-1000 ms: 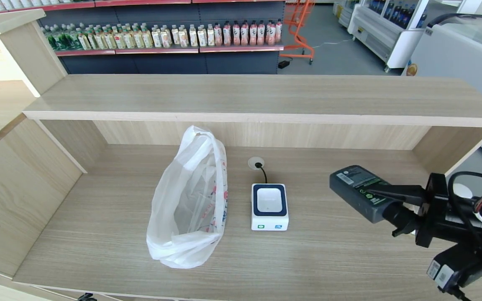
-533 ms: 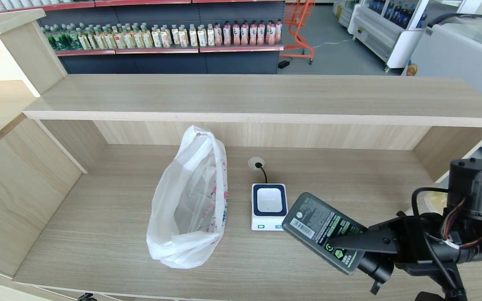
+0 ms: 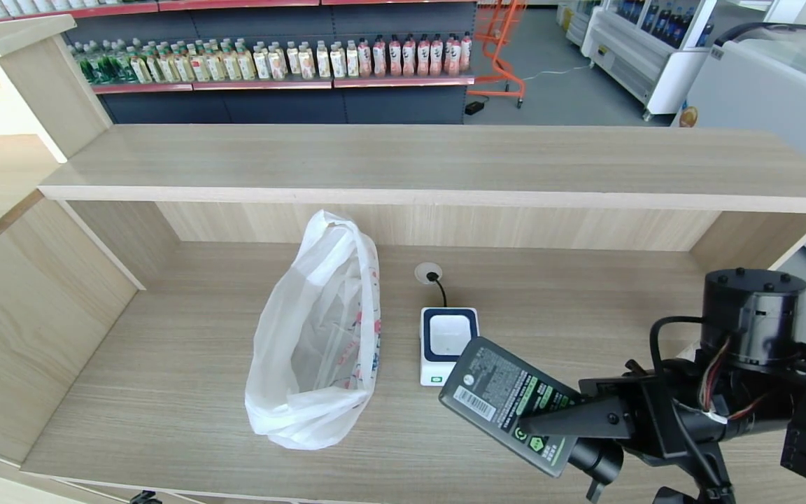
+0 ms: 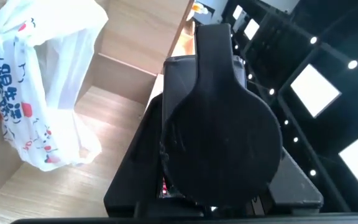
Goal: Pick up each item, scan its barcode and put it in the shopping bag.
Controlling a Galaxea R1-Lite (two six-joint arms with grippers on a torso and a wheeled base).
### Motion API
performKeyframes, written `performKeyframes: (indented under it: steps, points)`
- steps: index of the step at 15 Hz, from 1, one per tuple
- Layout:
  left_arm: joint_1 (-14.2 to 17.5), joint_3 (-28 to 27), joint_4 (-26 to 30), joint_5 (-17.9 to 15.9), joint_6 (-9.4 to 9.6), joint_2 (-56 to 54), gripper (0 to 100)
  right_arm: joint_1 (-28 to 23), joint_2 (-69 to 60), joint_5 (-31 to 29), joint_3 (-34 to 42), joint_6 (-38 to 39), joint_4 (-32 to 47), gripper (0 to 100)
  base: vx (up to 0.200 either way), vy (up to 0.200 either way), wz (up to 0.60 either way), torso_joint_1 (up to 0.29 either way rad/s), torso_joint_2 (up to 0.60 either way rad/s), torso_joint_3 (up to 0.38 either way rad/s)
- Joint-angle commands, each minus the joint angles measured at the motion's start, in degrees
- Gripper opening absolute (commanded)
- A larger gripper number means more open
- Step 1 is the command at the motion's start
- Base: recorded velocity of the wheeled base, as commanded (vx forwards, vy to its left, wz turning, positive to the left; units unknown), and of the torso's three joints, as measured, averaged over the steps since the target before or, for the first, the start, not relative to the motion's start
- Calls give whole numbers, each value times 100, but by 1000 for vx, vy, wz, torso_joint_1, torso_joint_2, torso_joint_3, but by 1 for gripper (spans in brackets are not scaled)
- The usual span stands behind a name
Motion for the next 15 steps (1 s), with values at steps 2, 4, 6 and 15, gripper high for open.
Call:
performKeyframes:
  steps: [2, 4, 6, 15]
  points:
    - [0, 0, 1, -5, 2, -2, 100, 35, 78, 2, -30, 0, -53, 0, 0, 0, 0, 0, 0, 0]
    - [0, 0, 1, 4, 2, -2, 100, 35, 78, 2, -30, 0, -53, 0, 0, 0, 0, 0, 0, 0]
    - [0, 0, 1, 4, -7, -2, 100, 35, 69, 2, -21, 0, -53, 0, 0, 0, 0, 0, 0, 0]
    - [0, 0, 1, 4, 2, -2, 100, 465, 61, 2, -249, 0, -53, 0, 0, 0, 0, 0, 0, 0]
